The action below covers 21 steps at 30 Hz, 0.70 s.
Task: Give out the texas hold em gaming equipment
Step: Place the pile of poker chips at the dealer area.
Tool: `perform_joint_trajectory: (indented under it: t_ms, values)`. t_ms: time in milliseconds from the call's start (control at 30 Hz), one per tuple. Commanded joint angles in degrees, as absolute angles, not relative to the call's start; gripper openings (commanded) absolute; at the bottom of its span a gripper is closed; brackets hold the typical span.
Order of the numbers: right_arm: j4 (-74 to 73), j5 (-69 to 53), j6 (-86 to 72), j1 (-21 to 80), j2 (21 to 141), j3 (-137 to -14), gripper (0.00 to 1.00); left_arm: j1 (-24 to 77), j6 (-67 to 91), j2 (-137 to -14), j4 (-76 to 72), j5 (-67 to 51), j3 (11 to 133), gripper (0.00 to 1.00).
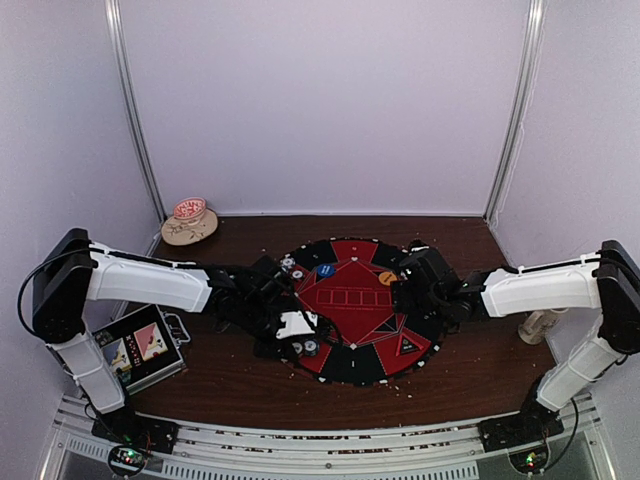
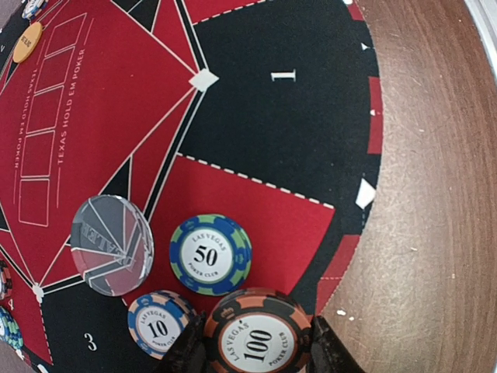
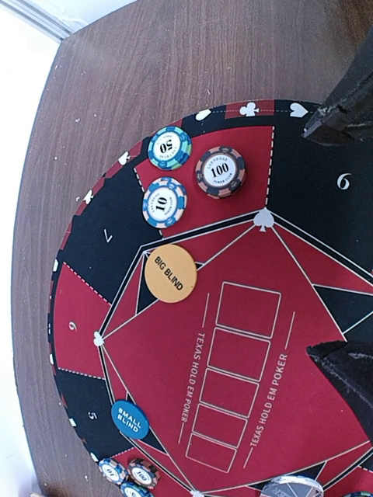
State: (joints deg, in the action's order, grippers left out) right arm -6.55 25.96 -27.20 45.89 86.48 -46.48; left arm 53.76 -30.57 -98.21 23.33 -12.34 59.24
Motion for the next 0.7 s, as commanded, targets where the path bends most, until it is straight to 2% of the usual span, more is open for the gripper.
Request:
perform_joint_trajectory:
  t_ms: [0, 667]
  values:
    - [-5.9, 27.1, -27.1, 46.1, 84.9, -45.8, 0.89, 54.1, -31.4, -99.6, 20.3, -11.1, 58.4, 0.32]
    - [-5.8, 26.9, -26.8, 46.1, 85.4, -45.9, 0.88, 54.5, -31.3, -102.0, 19.1, -10.5, 56.9, 0.33]
